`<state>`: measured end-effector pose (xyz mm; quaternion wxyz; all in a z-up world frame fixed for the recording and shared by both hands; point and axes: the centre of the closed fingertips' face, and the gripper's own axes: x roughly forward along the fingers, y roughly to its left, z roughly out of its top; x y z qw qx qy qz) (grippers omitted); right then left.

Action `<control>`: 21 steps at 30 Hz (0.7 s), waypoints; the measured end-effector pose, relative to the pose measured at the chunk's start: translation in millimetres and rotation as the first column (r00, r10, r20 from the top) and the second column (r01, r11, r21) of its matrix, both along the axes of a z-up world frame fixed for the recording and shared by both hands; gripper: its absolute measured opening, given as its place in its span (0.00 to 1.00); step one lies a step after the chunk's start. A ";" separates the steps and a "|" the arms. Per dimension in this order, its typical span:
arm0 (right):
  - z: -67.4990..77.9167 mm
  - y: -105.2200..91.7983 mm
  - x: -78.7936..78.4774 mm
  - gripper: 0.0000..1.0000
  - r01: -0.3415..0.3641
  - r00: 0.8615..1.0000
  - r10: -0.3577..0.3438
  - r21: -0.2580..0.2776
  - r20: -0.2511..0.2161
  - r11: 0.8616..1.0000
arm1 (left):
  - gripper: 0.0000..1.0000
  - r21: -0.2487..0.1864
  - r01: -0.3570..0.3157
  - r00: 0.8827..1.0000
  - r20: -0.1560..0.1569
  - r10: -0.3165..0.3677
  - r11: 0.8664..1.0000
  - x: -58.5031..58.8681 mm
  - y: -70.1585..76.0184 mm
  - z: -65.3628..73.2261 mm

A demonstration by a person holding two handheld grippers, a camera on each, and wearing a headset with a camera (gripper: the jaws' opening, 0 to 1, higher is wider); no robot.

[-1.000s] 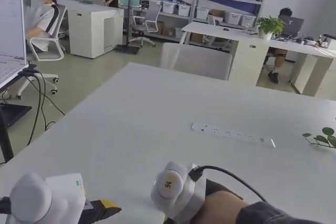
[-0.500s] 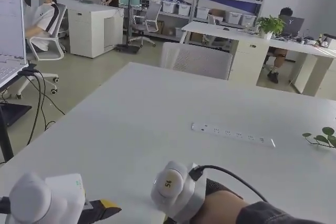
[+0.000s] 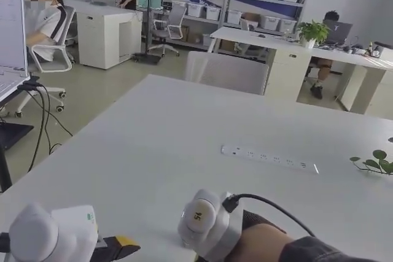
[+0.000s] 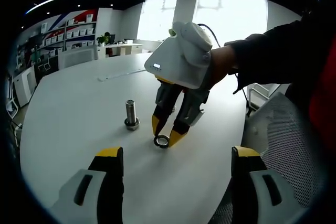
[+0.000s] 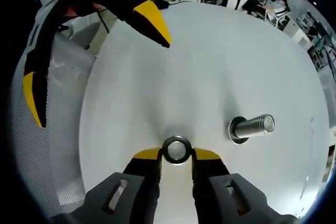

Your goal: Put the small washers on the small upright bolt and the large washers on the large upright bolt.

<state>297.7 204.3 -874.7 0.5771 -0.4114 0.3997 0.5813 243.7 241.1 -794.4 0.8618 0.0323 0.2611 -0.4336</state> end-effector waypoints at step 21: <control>24.0 -8.3 5.3 0.23 0.012 0.999 -0.013 0.016 0.036 1.000 | 0.85 0.001 0.000 1.000 0.004 0.000 1.000 1.6 -0.2 0.4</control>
